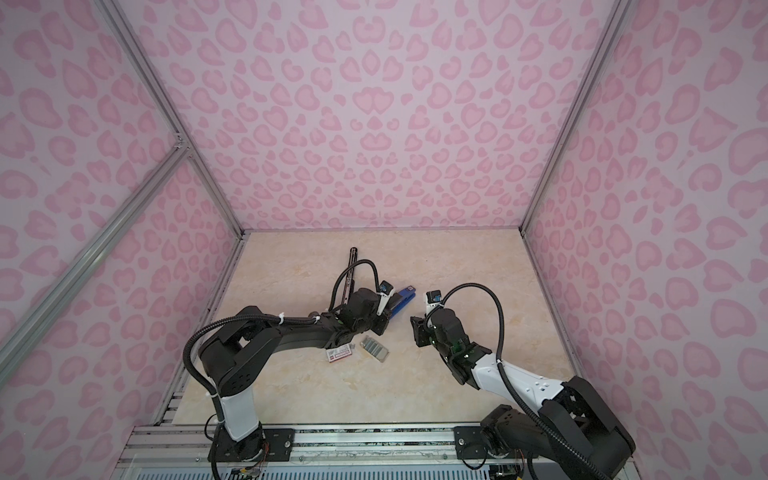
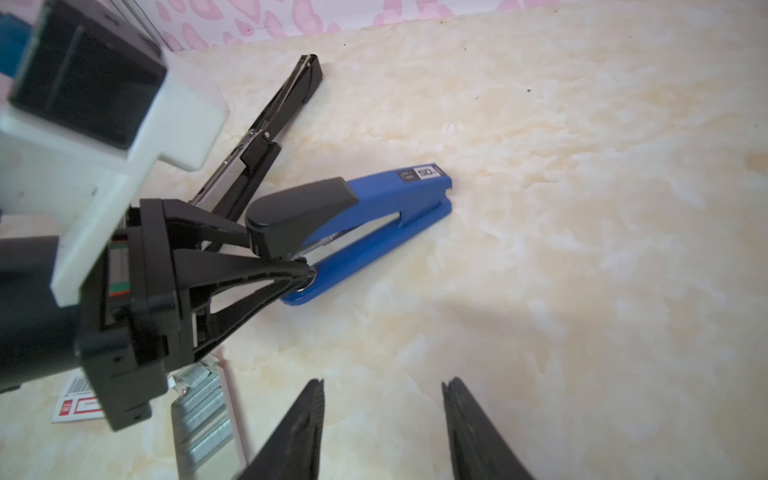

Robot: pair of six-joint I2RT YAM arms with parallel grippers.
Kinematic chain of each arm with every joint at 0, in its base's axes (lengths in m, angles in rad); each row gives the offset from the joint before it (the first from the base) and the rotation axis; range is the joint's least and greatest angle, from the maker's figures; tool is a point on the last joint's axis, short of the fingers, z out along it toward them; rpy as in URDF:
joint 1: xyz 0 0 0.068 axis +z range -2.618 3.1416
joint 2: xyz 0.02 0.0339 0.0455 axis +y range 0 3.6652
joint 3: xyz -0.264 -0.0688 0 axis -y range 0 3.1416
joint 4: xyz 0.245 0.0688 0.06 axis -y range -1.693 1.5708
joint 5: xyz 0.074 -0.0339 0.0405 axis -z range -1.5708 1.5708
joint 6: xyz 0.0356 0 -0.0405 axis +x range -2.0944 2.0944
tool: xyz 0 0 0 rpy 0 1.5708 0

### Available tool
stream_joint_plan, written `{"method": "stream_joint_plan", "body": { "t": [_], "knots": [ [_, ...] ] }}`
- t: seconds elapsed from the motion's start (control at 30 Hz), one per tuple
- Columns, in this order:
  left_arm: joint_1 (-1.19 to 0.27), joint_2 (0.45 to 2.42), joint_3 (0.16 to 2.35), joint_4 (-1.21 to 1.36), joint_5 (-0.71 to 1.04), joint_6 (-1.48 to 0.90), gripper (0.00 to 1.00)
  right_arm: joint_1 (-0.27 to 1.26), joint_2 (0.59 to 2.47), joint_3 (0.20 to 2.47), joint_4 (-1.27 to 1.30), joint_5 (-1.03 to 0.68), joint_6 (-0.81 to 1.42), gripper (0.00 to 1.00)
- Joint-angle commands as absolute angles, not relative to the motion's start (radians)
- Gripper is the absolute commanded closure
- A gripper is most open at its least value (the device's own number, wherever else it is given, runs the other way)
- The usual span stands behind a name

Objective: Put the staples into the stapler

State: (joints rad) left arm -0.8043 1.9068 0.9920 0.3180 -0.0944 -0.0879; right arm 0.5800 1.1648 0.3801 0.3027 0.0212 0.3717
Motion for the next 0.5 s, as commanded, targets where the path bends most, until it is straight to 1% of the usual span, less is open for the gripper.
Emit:
{"method": "stream_joint_plan", "body": {
  "t": [0.0,0.07,0.13,0.17,0.3,0.43,0.47],
  "knots": [
    [-0.804,1.931,1.015,0.328,-0.131,-0.080,0.72,0.575,1.151,0.361,0.303,0.042,0.393,0.51],
    [-0.804,1.928,1.010,0.315,-0.120,-0.090,0.66,0.571,1.144,0.355,0.303,0.049,0.397,0.51],
    [-0.804,1.912,0.994,0.303,-0.111,-0.103,0.65,0.567,1.137,0.353,0.307,0.047,0.400,0.51],
    [-0.804,1.897,0.984,0.293,-0.104,-0.111,0.60,0.564,1.136,0.353,0.308,0.046,0.399,0.51],
    [-0.805,1.811,0.943,0.243,-0.087,-0.153,0.55,0.554,1.131,0.357,0.307,0.032,0.400,0.51],
    [-0.801,1.736,0.989,0.075,-0.060,-0.179,0.45,0.547,1.122,0.369,0.282,0.004,0.403,0.50],
    [-0.798,1.733,1.021,0.022,-0.060,-0.182,0.40,0.548,1.119,0.372,0.277,-0.001,0.405,0.50]
  ]
}}
